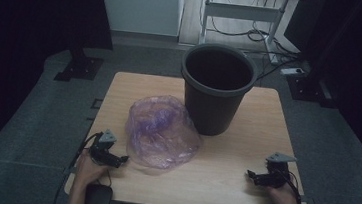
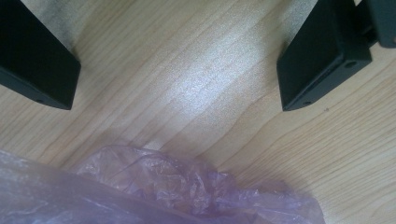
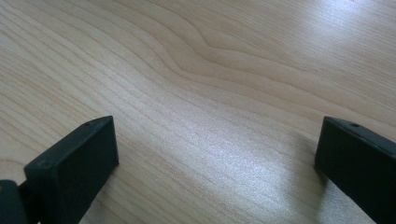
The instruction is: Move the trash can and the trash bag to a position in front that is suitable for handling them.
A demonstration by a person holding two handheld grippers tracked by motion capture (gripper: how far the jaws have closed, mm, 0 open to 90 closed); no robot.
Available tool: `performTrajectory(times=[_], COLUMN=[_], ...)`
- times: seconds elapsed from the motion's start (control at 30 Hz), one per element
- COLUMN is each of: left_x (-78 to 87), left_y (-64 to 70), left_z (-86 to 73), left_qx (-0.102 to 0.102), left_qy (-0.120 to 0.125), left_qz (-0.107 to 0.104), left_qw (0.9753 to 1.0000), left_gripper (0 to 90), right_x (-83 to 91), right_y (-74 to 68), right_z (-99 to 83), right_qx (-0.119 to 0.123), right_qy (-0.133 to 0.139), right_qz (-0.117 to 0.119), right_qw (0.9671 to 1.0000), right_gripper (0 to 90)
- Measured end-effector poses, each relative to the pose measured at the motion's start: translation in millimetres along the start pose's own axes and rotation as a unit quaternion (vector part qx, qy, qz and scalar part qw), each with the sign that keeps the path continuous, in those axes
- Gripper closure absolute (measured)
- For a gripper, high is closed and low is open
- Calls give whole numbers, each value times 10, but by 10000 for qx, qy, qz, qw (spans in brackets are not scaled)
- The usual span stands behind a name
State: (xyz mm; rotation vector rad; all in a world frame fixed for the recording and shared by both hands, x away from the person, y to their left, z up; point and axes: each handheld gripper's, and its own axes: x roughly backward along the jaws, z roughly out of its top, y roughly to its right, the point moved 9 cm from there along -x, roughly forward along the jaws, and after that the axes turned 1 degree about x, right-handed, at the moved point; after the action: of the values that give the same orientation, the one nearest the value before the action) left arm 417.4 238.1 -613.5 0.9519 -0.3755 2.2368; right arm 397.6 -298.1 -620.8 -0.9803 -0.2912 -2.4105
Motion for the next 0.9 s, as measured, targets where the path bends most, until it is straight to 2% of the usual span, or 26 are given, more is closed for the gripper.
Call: performTrajectory(times=[0.17, 0.27, 0.37, 0.4, 0.47, 0.6, 0.67, 0.7, 0.73, 0.77, 0.8, 0.83, 0.87, 0.9], left_x=[2, 12, 46, 101, 193, 438, 496, 499, 499, 474, 447, 447, 360, 296], left_y=[-2, -9, -17, -21, -32, -52, -43, -42, -42, -26, -13, -13, -12, -39], left_z=[2, 11, 15, 39, 90, 383, 573, 666, 666, 860, 952, 952, 1095, 1135], left_qx=[20, 132, 224, 285, 340, 399, 322, 282, 282, 210, 216, 216, 256, 249], left_qy=[11, 71, 212, 404, 504, 903, 923, 883, 883, 893, 935, 935, 949, 886], left_qz=[-26, -105, -191, -248, -308, -270, -216, -163, -163, -126, -167, -167, -178, -95], left_qw=[10000, 9998, 9993, 9985, 9977, 9947, 9950, 9956, 9956, 9957, 9952, 9952, 9950, 9957], left_gripper=[0, 0, 0, 0, 0, 0, 0, 0, 0, 0, 0, 0, 0, 0], right_x=[0, 0, 0, 0, 0, 0, 0, 0, 0, 0, 0, 0, 0, 0], right_y=[0, 0, 0, 0, -1, 0, 0, 0, 0, 0, 0, 0, 0, 0], right_z=[0, 0, 0, 0, 0, 0, 0, 0, 0, 0, 0, 0, 0, 0], right_qx=[0, 1, 0, 0, 0, 1, 1, 1, 1, 0, 0, 0, 0, -1], right_qy=[-1, -1, -2, -1, -1, -1, -1, -1, -1, -1, -2, -1, -2, -2], right_qz=[0, 0, -1, 0, 0, -1, 0, 0, 0, 0, 0, 0, 0, 0], right_qw=[10000, 10000, 10000, 10000, 10000, 10000, 10000, 10000, 10000, 10000, 10000, 10000, 10000, 10000], right_gripper=[0, 0, 0, 0, 0, 0, 0, 0, 0, 0, 0, 0, 0, 0])
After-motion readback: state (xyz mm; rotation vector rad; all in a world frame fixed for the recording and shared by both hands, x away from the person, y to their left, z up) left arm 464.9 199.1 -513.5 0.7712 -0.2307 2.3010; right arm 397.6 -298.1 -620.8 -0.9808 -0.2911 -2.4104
